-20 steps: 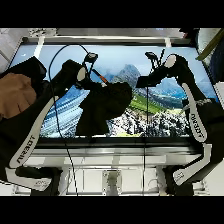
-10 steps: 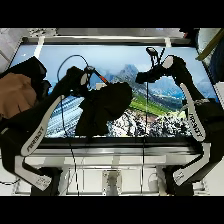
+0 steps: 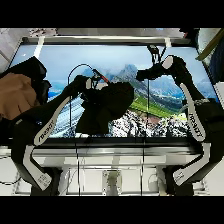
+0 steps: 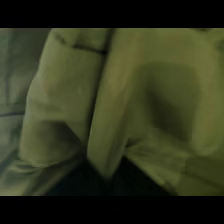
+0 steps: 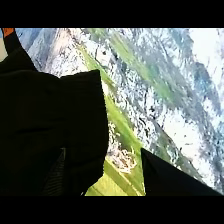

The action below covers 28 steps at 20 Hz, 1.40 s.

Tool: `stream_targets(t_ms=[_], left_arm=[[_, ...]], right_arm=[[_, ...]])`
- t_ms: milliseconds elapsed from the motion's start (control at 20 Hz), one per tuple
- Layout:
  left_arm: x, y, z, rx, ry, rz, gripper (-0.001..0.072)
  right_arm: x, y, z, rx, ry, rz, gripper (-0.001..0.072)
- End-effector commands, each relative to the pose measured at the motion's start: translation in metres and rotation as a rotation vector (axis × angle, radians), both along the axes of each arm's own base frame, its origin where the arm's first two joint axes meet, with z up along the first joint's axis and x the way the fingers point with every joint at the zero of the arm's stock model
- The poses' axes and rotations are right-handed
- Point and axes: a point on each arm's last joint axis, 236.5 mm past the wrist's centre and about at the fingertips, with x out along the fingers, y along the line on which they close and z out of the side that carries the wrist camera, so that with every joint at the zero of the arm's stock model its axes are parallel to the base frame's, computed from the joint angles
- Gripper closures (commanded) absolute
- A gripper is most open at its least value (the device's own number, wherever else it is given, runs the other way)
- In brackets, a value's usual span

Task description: Fold the clothes and pants, and hang the long-sleeved shirts on hangers.

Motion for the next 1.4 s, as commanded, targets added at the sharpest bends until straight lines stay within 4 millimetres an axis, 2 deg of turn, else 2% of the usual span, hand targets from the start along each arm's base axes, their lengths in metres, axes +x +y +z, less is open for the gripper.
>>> stream_targets(t_ms=[0, 100, 200, 300, 350, 450, 550, 800, 850, 900, 1000, 1050, 1100, 1150, 1350], left_arm=[[0.011, -0.011, 0.034, -0.062, -0.072, -0.005, 0.0695], [0.017, -0.015, 0.078, -0.102, -0.157, -0.007, 0.0696], [0.008, -0.014, 0.126, -0.132, -0.221, -0.019, 0.0696], [-0.008, 0.008, 0.156, -0.061, -0.246, -0.074, 0.0696], [-0.018, 0.030, 0.163, 0.016, -0.231, -0.073, 0.0696], [-0.043, 0.067, 0.162, 0.143, -0.133, -0.061, 0.0695], [-0.061, 0.076, 0.154, 0.171, -0.040, -0.059, 0.0696], [-0.072, 0.063, 0.123, 0.161, 0.039, -0.087, 0.0696], [-0.074, 0.058, 0.118, 0.146, 0.060, -0.090, 0.0695], [-0.077, 0.051, 0.113, 0.122, 0.083, -0.094, 0.0695], [-0.082, 0.040, 0.103, 0.085, 0.129, -0.099, 0.0683], [-0.084, 0.037, 0.098, 0.077, 0.147, -0.100, 0.0570], [-0.085, 0.037, 0.094, 0.079, 0.158, -0.101, 0.0308], [-0.084, 0.037, 0.090, 0.083, 0.167, -0.101, 0.0122], [-0.080, 0.034, 0.081, 0.083, 0.170, -0.099, 0.0116]], right_arm=[[-0.008, 0.000, -0.004, -0.010, 0.037, 0.014, 0.0180], [-0.021, -0.005, -0.012, -0.045, 0.092, 0.034, 0.0180], [-0.038, -0.010, -0.019, -0.077, 0.162, 0.057, 0.0180], [-0.052, -0.012, -0.022, -0.087, 0.222, 0.077, 0.0180], [-0.057, -0.011, -0.023, -0.088, 0.242, 0.084, 0.0180], [-0.059, -0.006, -0.022, -0.065, 0.248, 0.087, 0.0180], [-0.052, 0.007, -0.016, -0.003, 0.220, 0.081, 0.0180], [-0.009, 0.053, 0.019, 0.253, 0.049, 0.014, 0.0180], [-0.003, 0.063, 0.020, 0.275, 0.017, 0.034, 0.0180], [0.000, 0.074, 0.016, 0.296, 0.008, 0.044, 0.0181], [0.000, 0.095, -0.008, 0.310, 0.036, 0.061, 0.0180], [-0.002, 0.104, -0.023, 0.310, 0.064, 0.070, 0.0181], [-0.005, 0.114, -0.037, 0.329, 0.099, 0.077, 0.0182], [-0.007, 0.124, -0.046, 0.352, 0.123, 0.084, 0.0182], [-0.001, 0.163, -0.065, 0.421, 0.134, 0.149, 0.0202]])
